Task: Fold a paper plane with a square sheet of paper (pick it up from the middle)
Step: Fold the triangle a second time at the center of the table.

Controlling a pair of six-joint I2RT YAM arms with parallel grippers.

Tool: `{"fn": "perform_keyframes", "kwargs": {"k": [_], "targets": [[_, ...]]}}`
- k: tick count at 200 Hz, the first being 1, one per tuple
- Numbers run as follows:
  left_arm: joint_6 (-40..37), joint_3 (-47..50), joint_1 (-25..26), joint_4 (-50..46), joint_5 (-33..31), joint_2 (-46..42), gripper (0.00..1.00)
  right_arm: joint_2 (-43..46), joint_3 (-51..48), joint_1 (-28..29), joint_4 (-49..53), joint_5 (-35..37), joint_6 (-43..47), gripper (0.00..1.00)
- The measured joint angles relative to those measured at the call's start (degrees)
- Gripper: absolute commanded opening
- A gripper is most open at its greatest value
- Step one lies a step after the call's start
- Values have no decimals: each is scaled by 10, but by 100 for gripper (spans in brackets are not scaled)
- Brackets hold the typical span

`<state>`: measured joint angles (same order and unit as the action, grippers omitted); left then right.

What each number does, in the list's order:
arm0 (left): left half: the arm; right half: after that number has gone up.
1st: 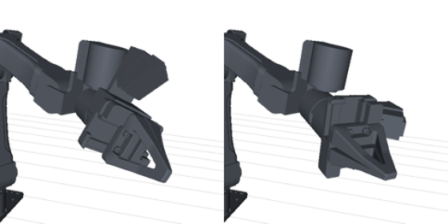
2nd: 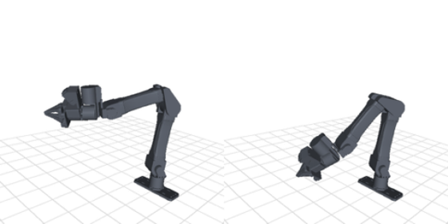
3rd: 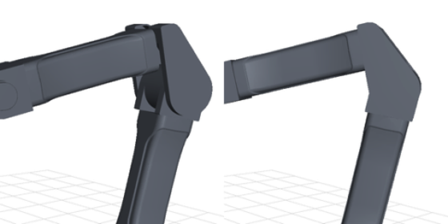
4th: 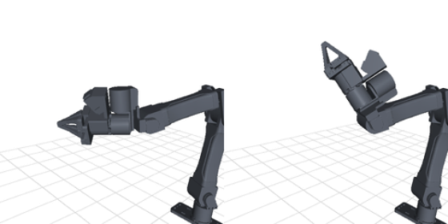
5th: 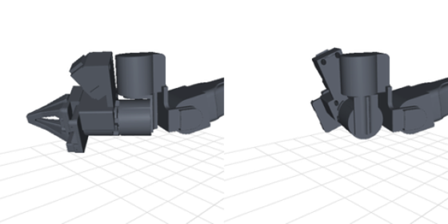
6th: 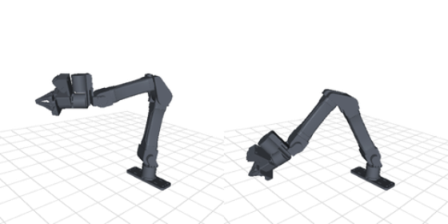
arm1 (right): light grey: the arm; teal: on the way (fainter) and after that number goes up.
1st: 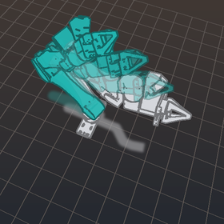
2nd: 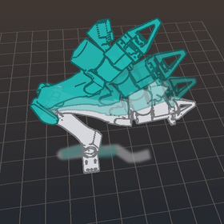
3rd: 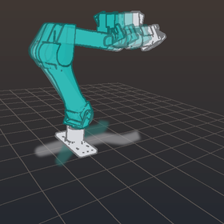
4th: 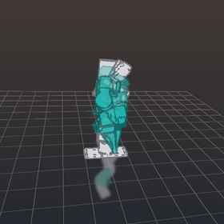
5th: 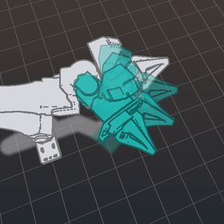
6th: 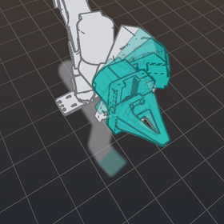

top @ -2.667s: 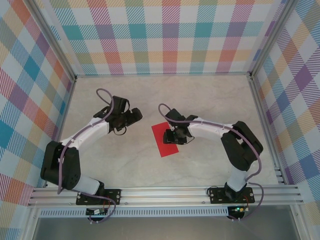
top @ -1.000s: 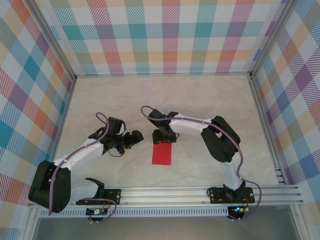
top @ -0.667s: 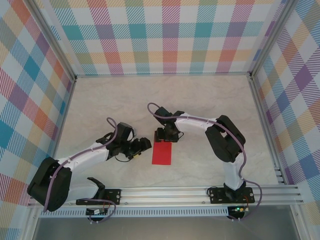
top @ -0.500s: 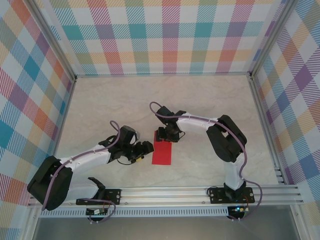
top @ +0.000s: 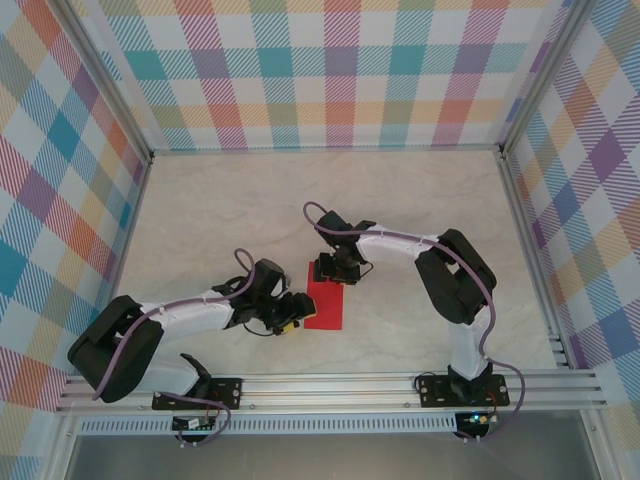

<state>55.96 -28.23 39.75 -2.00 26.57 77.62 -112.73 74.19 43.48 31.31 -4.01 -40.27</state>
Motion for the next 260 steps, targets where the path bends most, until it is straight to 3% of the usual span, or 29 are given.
{"fn": "perform_keyframes", "kwargs": {"k": [68, 202, 260], "targets": [[-2, -8, 7, 5, 6, 13, 52, 1, -3, -1, -2, 0, 0, 55], [-13, -15, 11, 6, 8, 28, 57, 1, -4, -3, -3, -2, -7, 54], [-13, -16, 14, 18, 10, 30, 49, 1, -5, -3, -4, -2, -9, 54]]}}
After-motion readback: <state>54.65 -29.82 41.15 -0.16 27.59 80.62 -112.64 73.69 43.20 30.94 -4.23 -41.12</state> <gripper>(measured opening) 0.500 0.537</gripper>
